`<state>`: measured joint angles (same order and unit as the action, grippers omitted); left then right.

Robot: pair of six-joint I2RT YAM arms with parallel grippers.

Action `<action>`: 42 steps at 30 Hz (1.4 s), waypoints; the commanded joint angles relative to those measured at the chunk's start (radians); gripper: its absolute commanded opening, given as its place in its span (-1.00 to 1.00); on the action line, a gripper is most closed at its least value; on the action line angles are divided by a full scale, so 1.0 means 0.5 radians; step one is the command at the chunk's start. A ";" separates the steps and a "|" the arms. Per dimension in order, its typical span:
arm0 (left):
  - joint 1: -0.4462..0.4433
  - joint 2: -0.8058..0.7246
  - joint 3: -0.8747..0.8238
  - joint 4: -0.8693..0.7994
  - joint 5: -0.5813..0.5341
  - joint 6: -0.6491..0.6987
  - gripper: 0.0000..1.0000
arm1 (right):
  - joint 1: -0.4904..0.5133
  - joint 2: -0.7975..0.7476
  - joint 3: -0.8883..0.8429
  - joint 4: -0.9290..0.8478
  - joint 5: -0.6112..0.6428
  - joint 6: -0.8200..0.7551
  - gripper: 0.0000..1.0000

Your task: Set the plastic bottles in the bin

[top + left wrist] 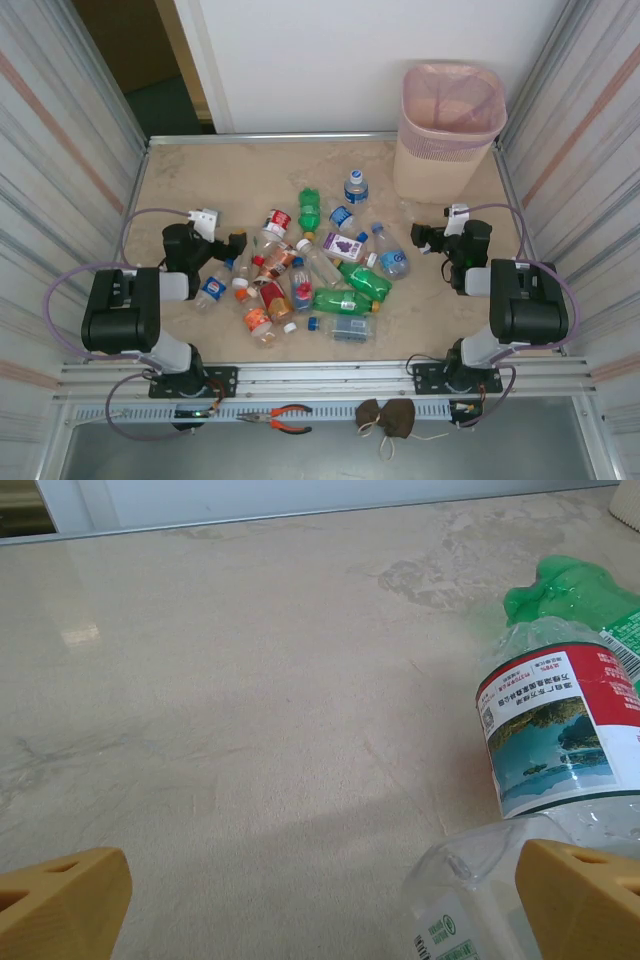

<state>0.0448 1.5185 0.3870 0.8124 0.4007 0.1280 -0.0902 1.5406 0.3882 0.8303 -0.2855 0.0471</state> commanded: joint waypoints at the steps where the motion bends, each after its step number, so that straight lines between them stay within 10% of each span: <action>1: 0.009 -0.018 -0.004 0.050 0.028 0.037 0.97 | -0.007 -0.007 -0.020 0.040 -0.020 -0.029 0.98; 42: 0.046 -0.054 -0.010 0.046 0.030 -0.012 0.97 | 0.047 -0.117 0.054 -0.180 0.145 -0.033 0.98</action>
<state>0.0620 1.5173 0.3870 0.8124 0.4114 0.1272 -0.0776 1.5276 0.3882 0.8013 -0.2535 0.0433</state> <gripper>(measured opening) 0.987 0.992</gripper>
